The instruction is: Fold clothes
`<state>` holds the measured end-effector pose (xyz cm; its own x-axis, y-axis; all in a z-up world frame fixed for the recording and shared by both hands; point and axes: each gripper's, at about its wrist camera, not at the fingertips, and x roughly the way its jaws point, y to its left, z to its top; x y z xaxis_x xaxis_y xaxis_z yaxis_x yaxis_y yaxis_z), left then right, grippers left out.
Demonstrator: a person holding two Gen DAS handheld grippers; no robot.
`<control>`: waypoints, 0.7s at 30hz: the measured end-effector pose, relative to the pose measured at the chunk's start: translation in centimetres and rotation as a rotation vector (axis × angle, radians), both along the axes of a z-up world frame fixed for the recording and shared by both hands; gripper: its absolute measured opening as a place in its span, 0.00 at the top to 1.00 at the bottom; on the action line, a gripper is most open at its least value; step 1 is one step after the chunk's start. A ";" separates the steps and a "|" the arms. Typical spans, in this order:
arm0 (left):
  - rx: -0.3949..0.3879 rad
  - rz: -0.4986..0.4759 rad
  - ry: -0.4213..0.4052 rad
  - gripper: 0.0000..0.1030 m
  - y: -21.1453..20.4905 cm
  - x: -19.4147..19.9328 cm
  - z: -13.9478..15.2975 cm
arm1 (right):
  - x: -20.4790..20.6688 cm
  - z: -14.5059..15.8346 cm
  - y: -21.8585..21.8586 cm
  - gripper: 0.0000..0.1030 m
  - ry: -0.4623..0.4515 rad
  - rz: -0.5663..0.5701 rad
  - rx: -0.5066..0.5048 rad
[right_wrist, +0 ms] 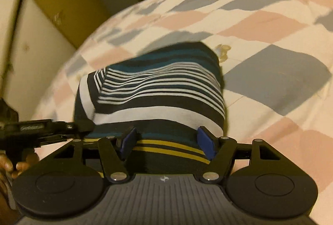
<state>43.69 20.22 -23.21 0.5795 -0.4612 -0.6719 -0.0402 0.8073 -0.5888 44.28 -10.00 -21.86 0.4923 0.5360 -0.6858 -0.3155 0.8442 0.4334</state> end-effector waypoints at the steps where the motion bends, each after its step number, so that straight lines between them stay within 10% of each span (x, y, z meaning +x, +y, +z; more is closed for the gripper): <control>1: -0.024 0.020 0.018 0.78 0.4 0.0 -1.2 | -0.1 -0.5 0.4 0.34 -0.012 0.018 -0.030; 9: -0.010 0.093 -0.023 0.79 1.5 -1.8 1.4 | 0.4 0.7 -3.2 0.34 0.000 -0.054 0.135; 15: 0.110 0.031 -0.199 0.85 -0.4 -0.7 6.7 | -1.1 1.5 -3.7 0.55 -0.053 0.003 0.184; 21: 0.163 0.024 -0.095 0.97 -1.2 4.2 1.6 | -2.1 -0.7 -1.8 0.61 -0.047 0.068 0.037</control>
